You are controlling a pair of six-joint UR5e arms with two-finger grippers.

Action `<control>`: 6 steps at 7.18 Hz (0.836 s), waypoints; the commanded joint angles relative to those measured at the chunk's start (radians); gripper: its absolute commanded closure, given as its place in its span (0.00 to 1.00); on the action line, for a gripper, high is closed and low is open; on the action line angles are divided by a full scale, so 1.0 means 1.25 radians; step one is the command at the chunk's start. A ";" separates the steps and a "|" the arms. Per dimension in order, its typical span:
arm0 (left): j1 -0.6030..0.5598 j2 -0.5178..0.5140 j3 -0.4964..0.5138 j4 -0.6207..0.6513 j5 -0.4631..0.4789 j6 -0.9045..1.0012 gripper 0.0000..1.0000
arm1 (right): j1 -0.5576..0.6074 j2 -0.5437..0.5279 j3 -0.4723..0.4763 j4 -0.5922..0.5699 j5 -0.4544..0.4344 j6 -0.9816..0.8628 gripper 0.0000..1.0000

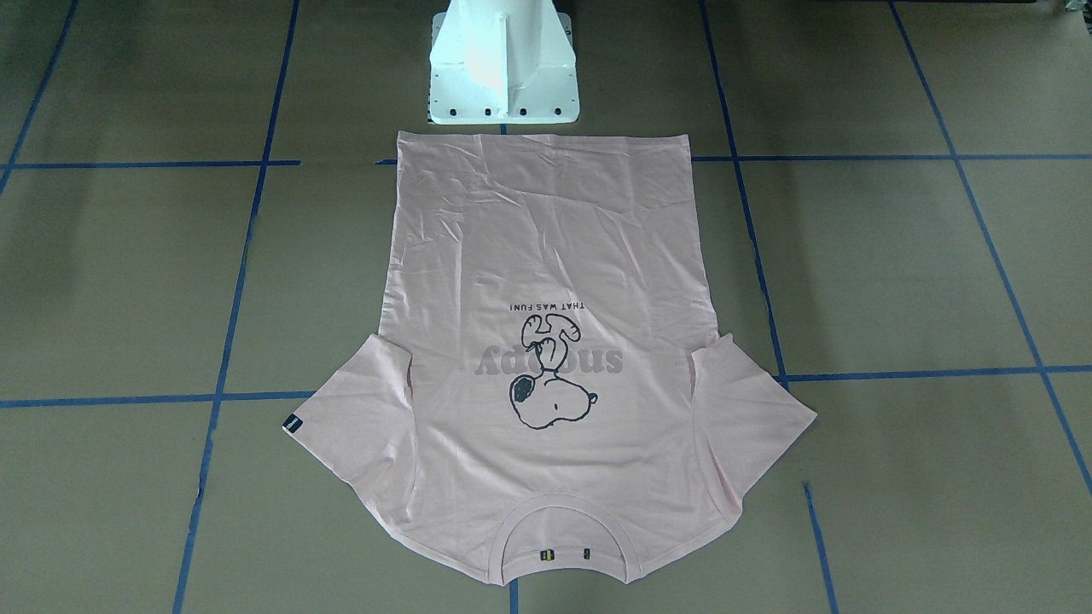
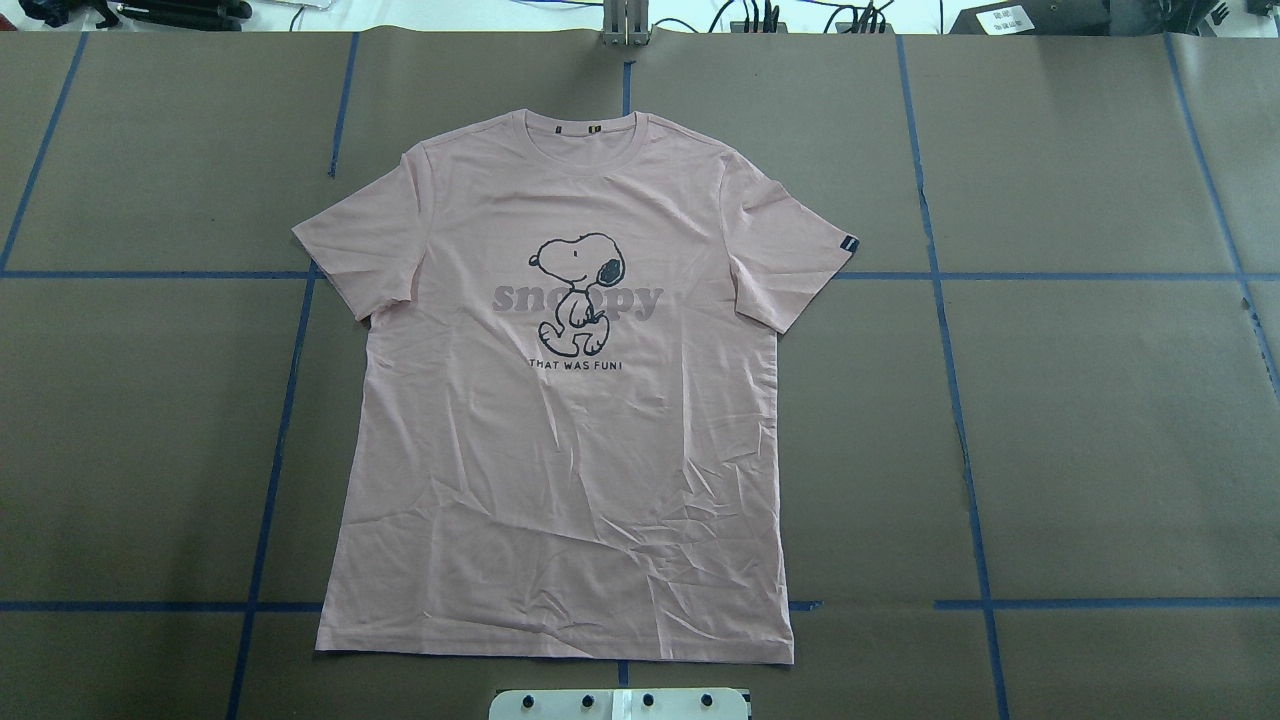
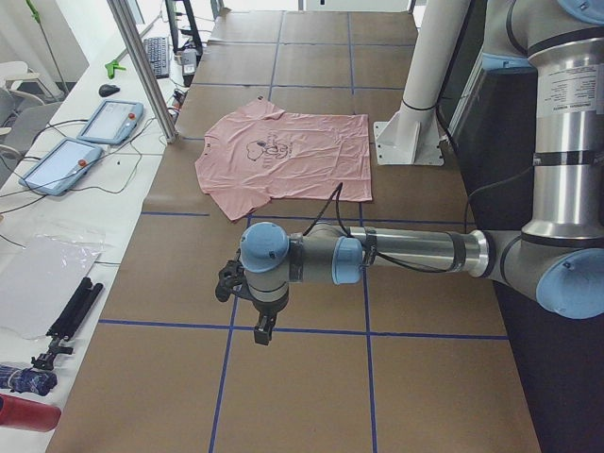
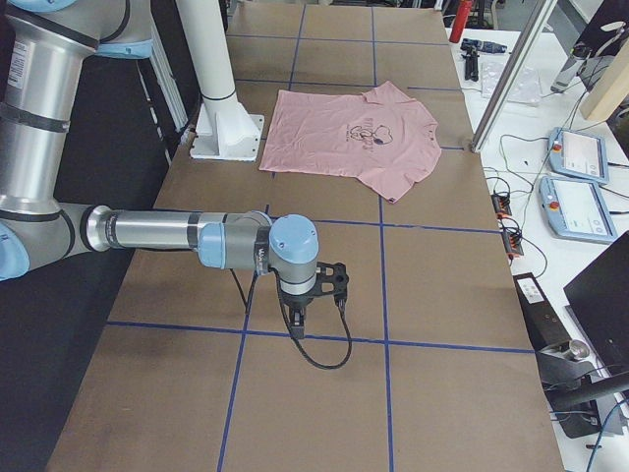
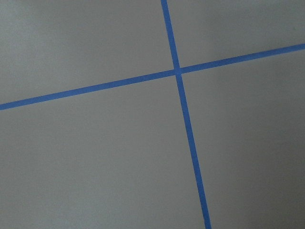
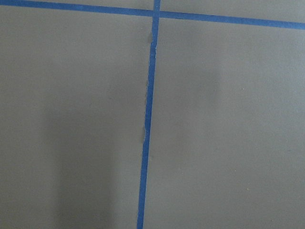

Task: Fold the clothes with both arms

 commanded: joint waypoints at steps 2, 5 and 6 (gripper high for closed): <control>0.000 0.001 -0.002 -0.020 0.000 0.001 0.00 | 0.000 0.023 0.002 -0.004 -0.001 0.002 0.00; 0.005 -0.002 0.009 -0.146 0.026 -0.002 0.00 | -0.016 0.158 -0.001 -0.001 0.027 0.012 0.00; 0.024 -0.028 0.019 -0.217 0.027 -0.003 0.00 | -0.023 0.207 -0.004 0.000 0.026 0.012 0.00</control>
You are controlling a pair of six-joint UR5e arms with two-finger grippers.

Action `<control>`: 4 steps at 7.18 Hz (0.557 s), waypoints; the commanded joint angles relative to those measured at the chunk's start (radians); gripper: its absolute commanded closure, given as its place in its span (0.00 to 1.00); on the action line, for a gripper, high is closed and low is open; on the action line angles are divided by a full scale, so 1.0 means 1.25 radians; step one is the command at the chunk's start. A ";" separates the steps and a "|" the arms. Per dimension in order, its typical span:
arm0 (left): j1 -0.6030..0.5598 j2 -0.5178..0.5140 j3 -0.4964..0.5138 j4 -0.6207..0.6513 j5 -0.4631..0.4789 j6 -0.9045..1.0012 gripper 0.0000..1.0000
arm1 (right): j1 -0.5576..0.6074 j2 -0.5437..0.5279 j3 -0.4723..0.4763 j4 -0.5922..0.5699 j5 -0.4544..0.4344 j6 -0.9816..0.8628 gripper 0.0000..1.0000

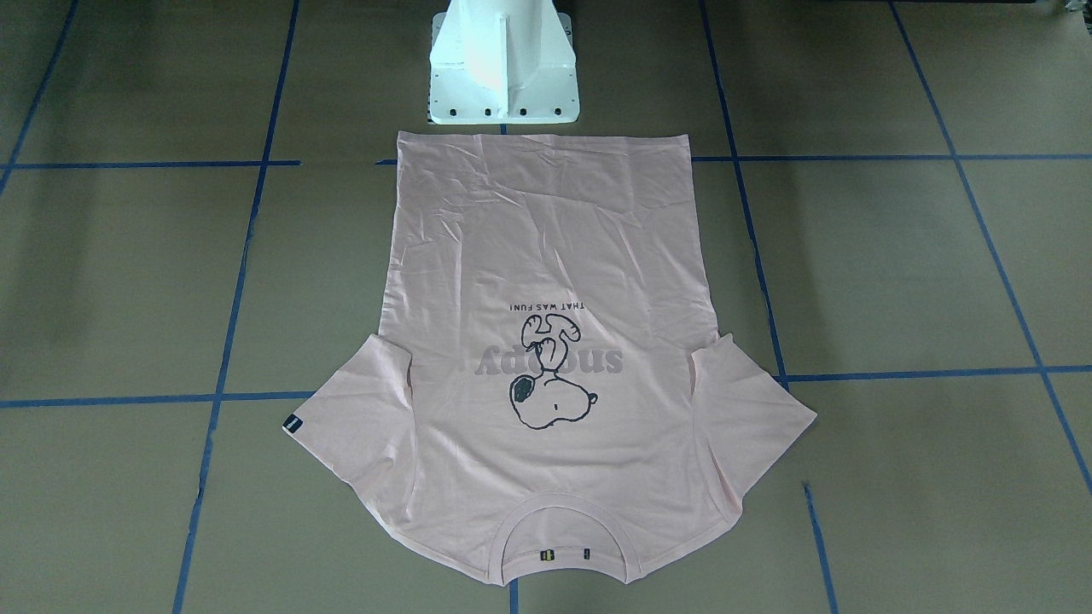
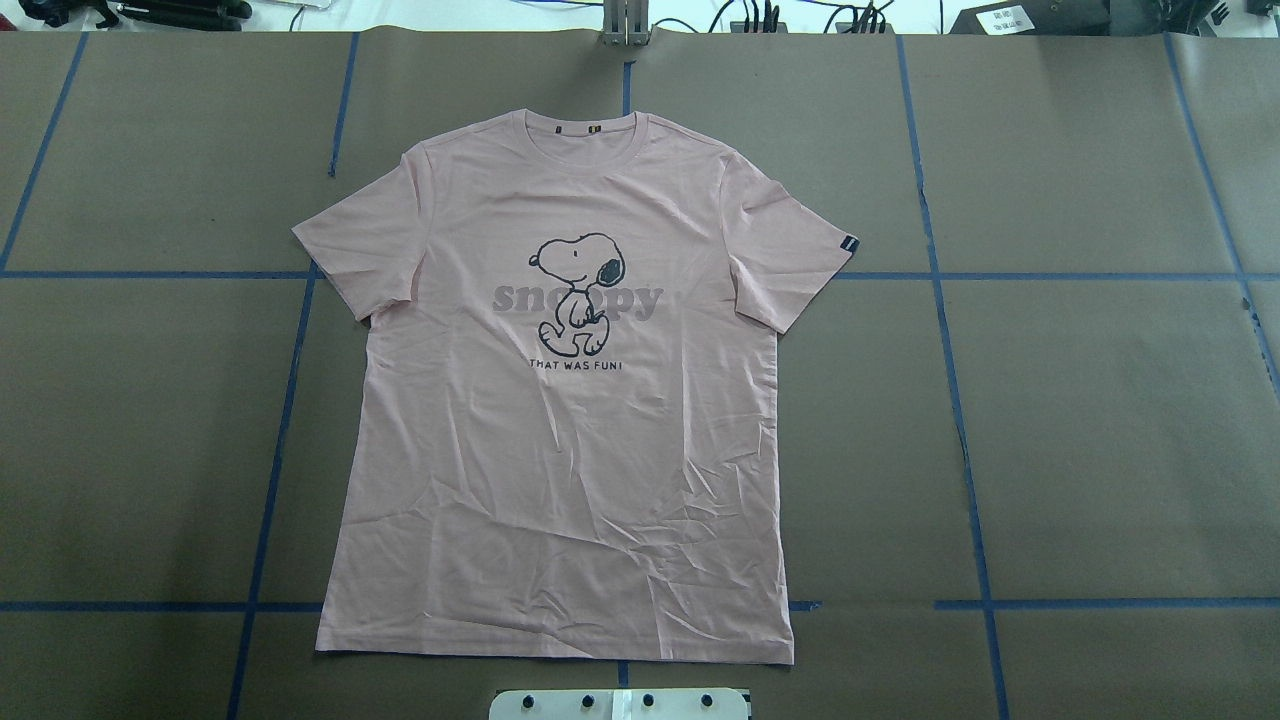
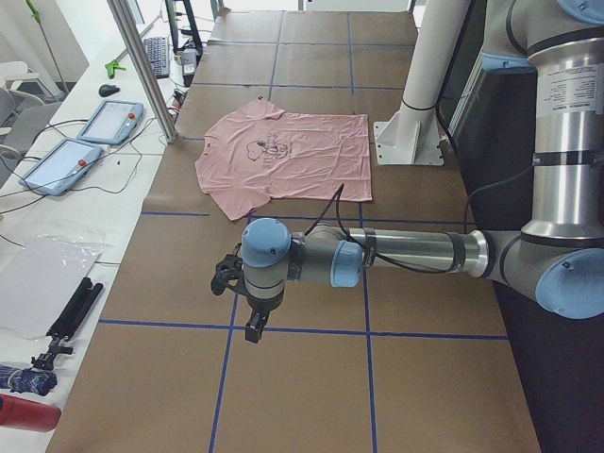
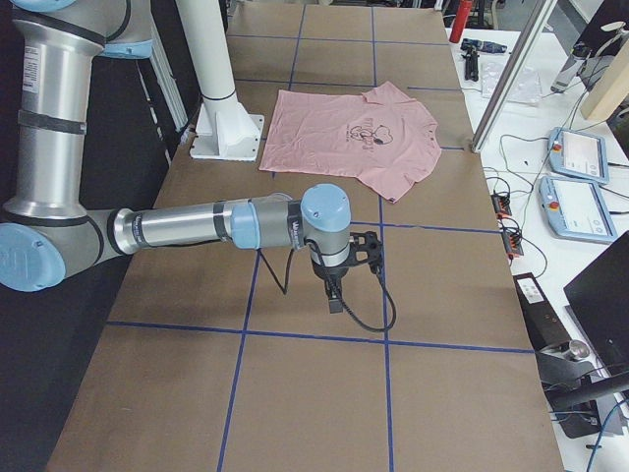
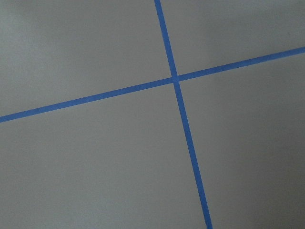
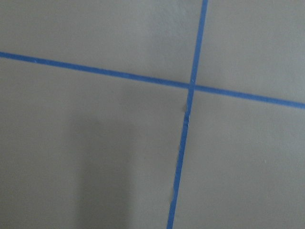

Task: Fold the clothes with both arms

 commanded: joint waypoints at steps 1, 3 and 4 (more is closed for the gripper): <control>0.017 -0.058 0.008 -0.114 0.004 -0.001 0.00 | -0.025 0.130 -0.015 0.001 0.002 0.001 0.00; 0.017 -0.178 0.015 -0.174 0.004 -0.007 0.00 | -0.043 0.244 -0.116 0.027 0.006 0.008 0.00; 0.017 -0.254 0.072 -0.224 0.000 -0.043 0.00 | -0.057 0.286 -0.158 0.033 0.027 0.008 0.00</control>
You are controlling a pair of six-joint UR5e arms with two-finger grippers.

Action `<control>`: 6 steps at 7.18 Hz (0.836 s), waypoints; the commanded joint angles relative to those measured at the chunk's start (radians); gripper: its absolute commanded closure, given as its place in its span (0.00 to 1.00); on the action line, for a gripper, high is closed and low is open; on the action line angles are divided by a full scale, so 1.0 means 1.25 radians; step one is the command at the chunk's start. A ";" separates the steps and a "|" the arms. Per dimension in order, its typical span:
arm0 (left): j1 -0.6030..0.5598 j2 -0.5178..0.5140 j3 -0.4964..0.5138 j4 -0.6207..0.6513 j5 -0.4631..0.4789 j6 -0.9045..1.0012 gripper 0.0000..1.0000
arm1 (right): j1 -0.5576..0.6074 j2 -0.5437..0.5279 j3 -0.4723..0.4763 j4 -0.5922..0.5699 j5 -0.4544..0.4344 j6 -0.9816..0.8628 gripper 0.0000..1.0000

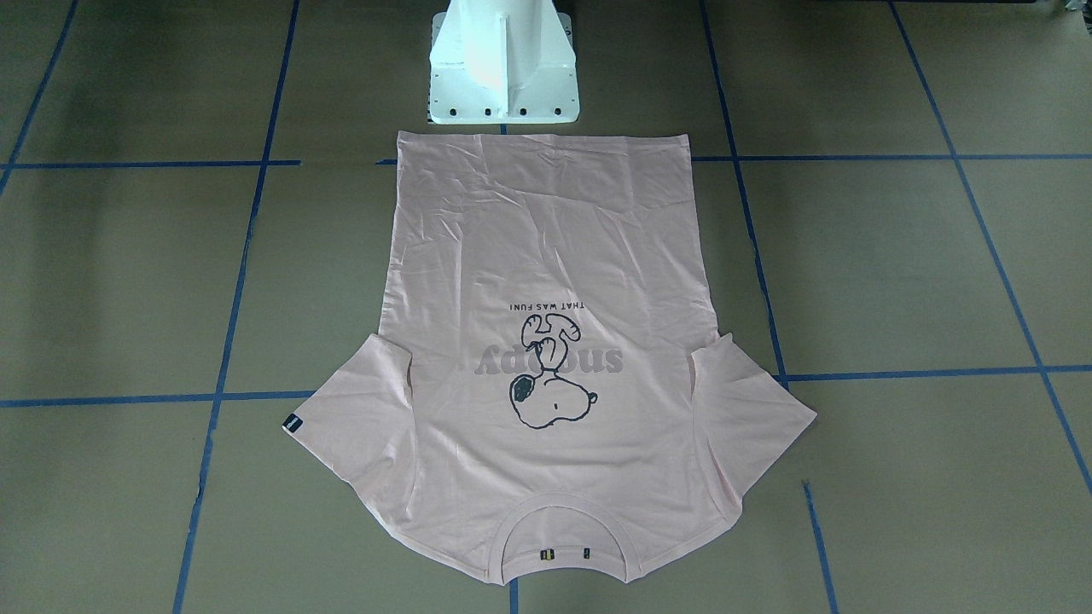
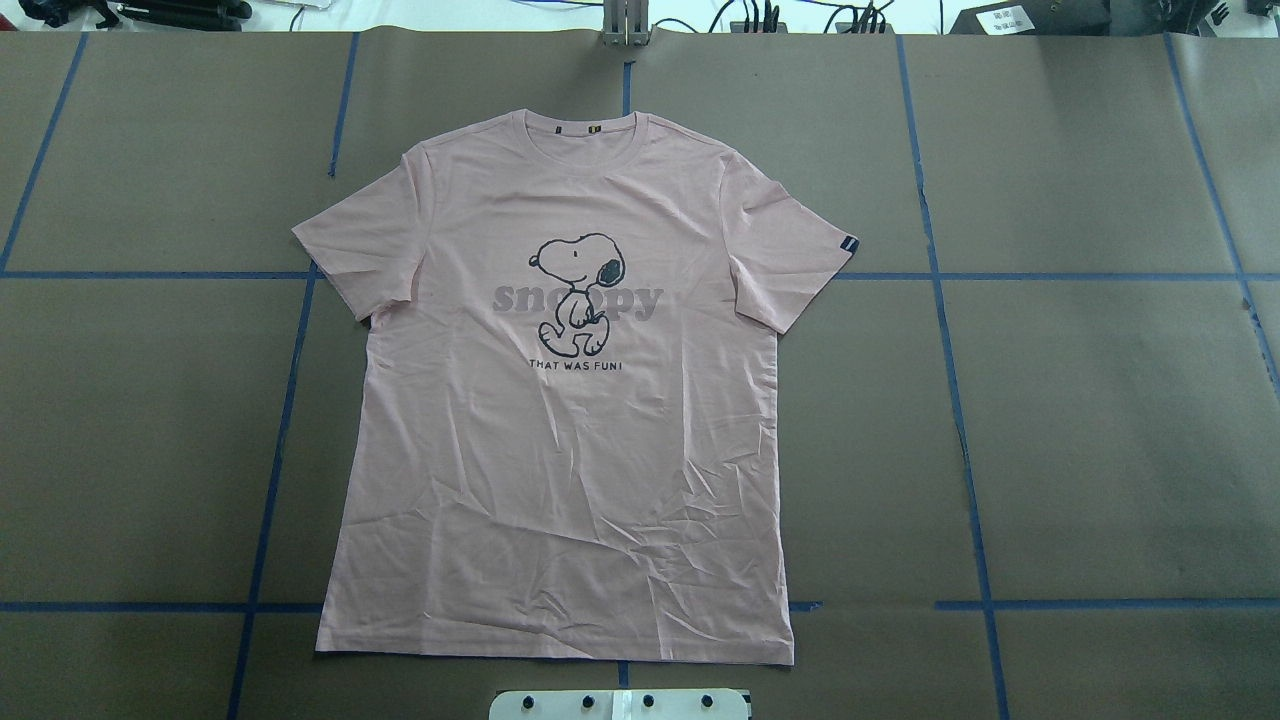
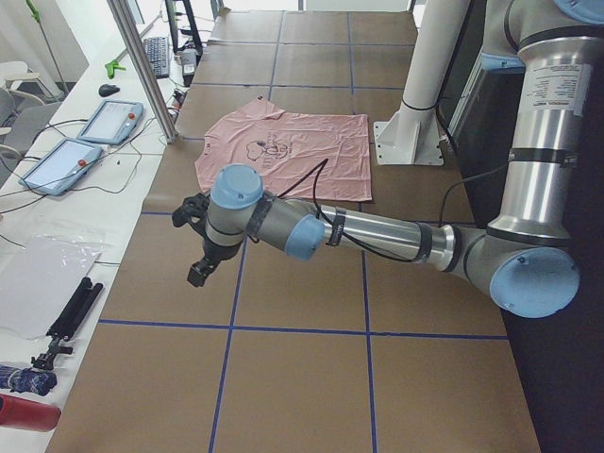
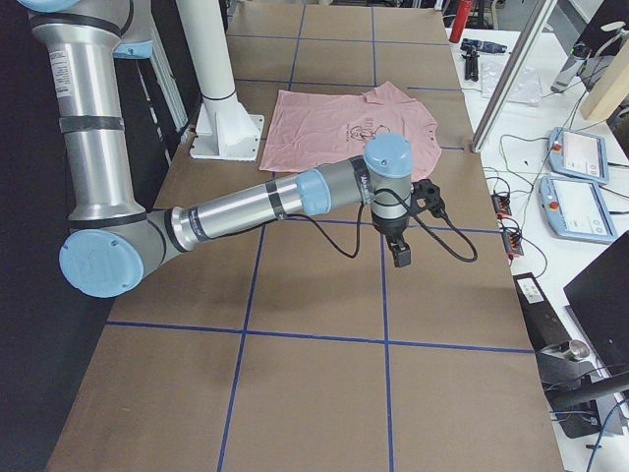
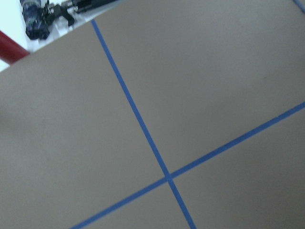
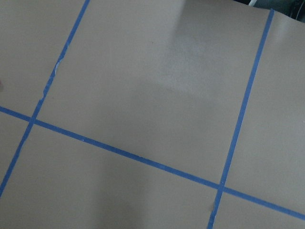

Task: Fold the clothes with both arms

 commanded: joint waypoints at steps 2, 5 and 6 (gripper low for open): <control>0.070 -0.116 0.113 -0.217 -0.004 -0.277 0.00 | -0.047 0.109 -0.092 0.072 0.065 0.033 0.00; 0.255 -0.167 0.113 -0.298 0.006 -0.480 0.00 | -0.203 0.202 -0.089 0.169 -0.033 0.446 0.00; 0.264 -0.165 0.106 -0.304 0.005 -0.530 0.00 | -0.280 0.203 -0.101 0.248 -0.126 0.557 0.00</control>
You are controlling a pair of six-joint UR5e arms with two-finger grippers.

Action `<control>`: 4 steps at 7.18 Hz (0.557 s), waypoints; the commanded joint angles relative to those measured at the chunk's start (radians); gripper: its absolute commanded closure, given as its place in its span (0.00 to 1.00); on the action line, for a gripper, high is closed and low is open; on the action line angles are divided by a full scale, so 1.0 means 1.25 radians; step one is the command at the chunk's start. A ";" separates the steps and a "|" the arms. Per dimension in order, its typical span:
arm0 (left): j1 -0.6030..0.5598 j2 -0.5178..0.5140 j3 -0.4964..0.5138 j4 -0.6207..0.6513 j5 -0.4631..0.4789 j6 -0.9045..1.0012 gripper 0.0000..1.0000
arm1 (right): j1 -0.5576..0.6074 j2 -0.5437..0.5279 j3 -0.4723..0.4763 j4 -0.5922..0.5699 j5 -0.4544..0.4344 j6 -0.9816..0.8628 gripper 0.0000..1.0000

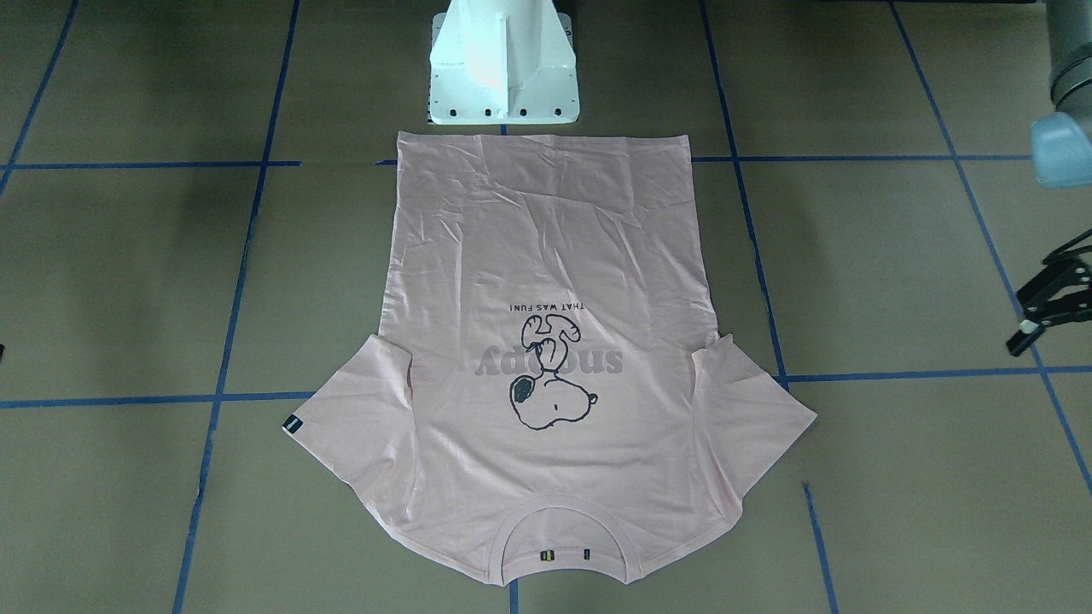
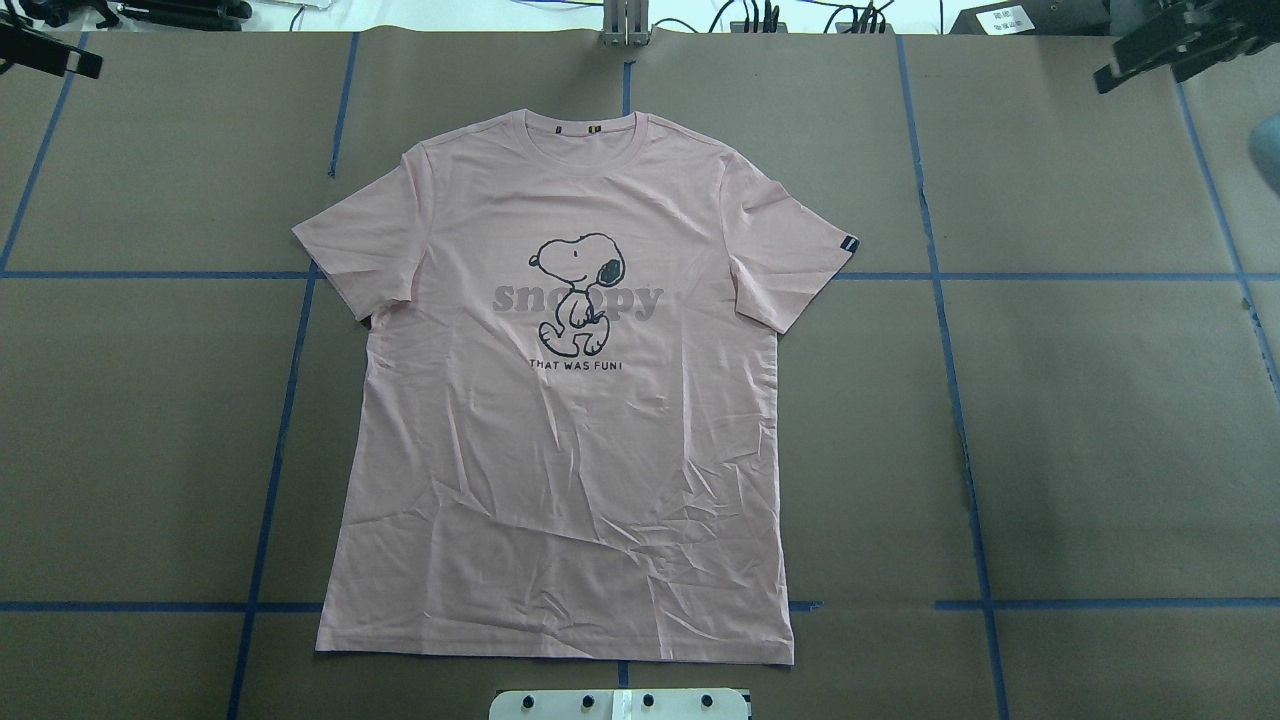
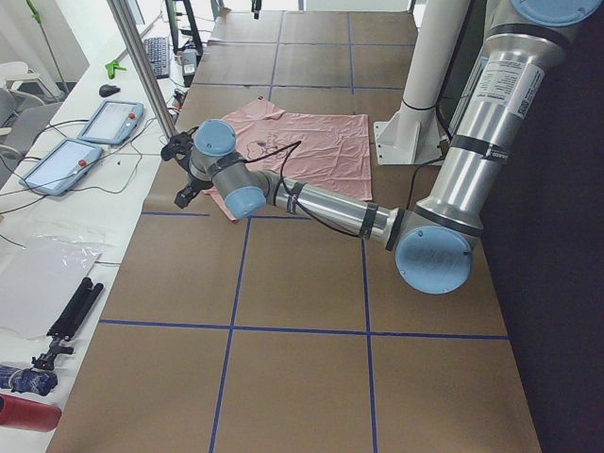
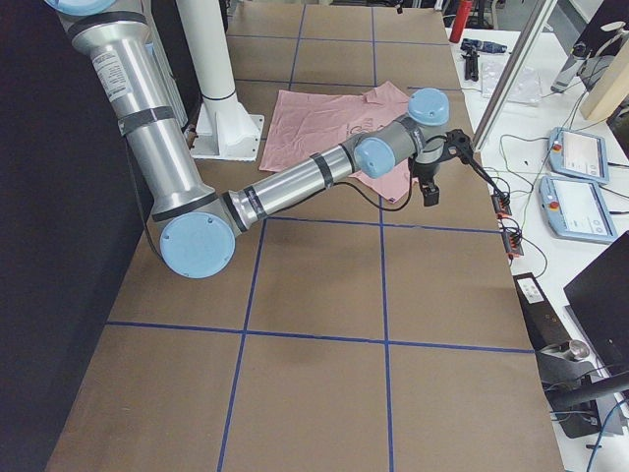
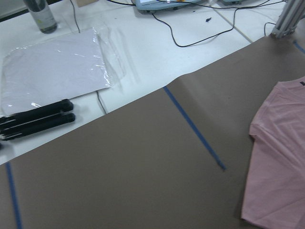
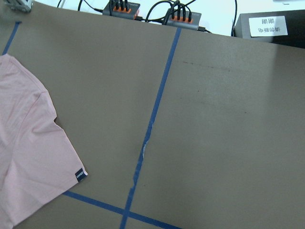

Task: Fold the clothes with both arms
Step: 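Move the right gripper toward the shirt sleeve nearest it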

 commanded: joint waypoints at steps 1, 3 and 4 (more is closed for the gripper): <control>0.034 -0.006 -0.005 -0.009 0.010 -0.114 0.00 | -0.146 0.012 -0.018 0.111 -0.165 0.216 0.00; 0.094 -0.008 0.000 -0.012 0.167 -0.200 0.00 | -0.280 0.053 -0.023 0.115 -0.284 0.388 0.06; 0.131 -0.012 0.006 -0.015 0.204 -0.219 0.01 | -0.322 0.059 -0.029 0.113 -0.341 0.436 0.14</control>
